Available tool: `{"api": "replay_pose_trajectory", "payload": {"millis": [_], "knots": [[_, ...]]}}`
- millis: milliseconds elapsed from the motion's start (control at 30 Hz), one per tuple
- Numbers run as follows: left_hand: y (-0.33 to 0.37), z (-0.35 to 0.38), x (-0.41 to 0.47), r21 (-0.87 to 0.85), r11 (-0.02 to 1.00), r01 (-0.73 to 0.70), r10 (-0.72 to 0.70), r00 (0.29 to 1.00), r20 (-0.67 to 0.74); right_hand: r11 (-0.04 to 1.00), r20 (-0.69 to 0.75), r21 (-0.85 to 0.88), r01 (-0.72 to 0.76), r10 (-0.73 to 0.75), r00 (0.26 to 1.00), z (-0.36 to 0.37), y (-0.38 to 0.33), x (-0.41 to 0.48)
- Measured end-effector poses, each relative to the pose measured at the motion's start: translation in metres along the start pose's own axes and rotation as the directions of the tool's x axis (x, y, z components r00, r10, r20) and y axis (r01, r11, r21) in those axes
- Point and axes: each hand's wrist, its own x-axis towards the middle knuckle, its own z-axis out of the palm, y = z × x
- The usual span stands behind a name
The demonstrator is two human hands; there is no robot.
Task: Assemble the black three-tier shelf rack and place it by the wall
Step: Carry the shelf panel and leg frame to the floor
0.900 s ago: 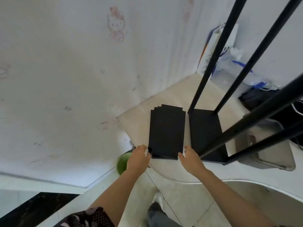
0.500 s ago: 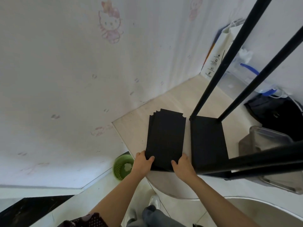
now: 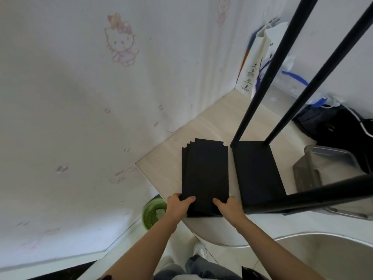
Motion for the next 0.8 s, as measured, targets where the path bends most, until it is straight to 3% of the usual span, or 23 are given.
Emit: {"api": "replay_pose_trajectory", "payload": {"millis": [133,267,400,567,800], "knots": [[0.001,-0.02,0.003,-0.013,1.0,0.029,-0.028,0.999,0.031,0.991,-0.034,0.136,0.01,-0.006,0.999,0.001,0.004,-0.011],[0.01,-0.043,-0.006,-0.018,0.996,0.091,-0.085,0.974,0.211,0.934,0.026,0.356,-0.002,-0.008,1.0,0.004,0.007,-0.03],[0.008,-0.062,-0.022,-0.014,0.996,0.083,-0.075,0.948,0.309,0.916,0.036,0.401,-0.004,-0.012,0.999,0.016,0.016,-0.052],[-0.01,-0.083,-0.044,-0.128,0.985,0.112,-0.052,0.917,0.396,0.886,-0.025,0.464,-0.01,0.025,0.999,0.047,0.029,-0.089],[-0.049,-0.116,-0.071,0.004,1.0,0.023,-0.022,0.881,0.473,0.817,-0.113,0.577,0.025,0.049,0.992,0.094,0.05,-0.154]]}}
